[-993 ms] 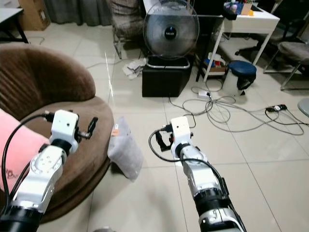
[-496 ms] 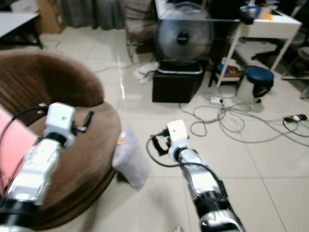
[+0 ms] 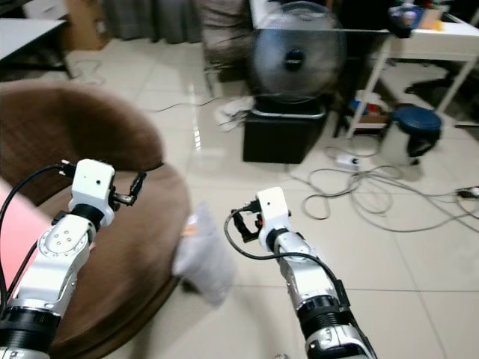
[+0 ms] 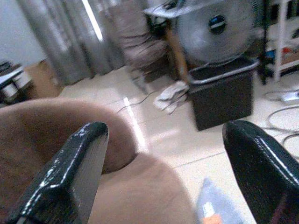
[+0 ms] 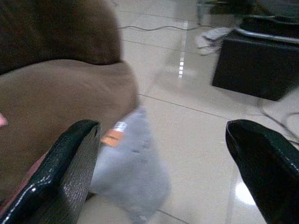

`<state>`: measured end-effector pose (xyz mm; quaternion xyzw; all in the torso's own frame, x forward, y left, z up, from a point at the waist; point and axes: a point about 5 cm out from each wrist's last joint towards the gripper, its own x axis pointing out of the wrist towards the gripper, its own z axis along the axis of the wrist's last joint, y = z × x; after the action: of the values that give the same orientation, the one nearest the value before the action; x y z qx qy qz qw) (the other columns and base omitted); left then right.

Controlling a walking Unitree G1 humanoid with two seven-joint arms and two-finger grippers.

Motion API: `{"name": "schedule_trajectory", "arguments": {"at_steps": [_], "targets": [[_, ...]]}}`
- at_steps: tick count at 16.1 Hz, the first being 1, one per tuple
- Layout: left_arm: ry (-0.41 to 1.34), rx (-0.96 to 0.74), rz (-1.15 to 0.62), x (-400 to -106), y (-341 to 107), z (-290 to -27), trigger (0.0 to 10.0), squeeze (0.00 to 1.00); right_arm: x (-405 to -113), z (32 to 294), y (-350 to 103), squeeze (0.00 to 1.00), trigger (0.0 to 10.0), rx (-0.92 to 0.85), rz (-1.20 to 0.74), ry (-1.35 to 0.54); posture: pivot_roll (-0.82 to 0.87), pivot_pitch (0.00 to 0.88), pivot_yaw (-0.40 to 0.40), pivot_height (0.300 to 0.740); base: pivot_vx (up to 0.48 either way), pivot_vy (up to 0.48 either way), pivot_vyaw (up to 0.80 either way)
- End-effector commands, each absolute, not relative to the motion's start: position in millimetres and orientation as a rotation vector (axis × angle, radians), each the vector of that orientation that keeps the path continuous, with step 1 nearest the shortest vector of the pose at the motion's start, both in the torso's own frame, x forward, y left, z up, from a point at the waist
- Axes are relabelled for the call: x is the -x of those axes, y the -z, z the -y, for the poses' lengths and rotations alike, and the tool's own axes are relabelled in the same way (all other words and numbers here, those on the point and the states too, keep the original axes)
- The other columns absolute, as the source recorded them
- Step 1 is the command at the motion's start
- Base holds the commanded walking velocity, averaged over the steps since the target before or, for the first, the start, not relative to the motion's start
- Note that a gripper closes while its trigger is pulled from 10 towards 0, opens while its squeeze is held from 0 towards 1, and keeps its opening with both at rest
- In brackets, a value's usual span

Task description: Move the pillow to the sofa from floor

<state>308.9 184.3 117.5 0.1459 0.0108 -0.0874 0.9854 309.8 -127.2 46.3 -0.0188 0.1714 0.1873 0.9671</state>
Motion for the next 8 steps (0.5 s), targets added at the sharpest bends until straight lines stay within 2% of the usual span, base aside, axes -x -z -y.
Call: {"name": "schedule_trajectory", "arguments": {"at_steps": [1, 8], "targets": [[0.192, -0.317, -0.014, -308.4, -119.6, -185.7, 10.0, 0.0, -311.8, 128.4, -50.4, 0.0, 10.0, 0.047, -0.341, -0.377, 0.13, 0.0, 0.001, 0.74, 0.401, 0.0, 0.0], [0.183, -0.307, -0.015, -309.0, -119.5, -186.9, 10.0, 0.0, -310.8, 127.5, -53.5, 0.0, 10.0, 0.028, -0.331, -0.367, 0.12, 0.0, 0.003, 0.74, 0.399, 0.0, 0.0]]}}
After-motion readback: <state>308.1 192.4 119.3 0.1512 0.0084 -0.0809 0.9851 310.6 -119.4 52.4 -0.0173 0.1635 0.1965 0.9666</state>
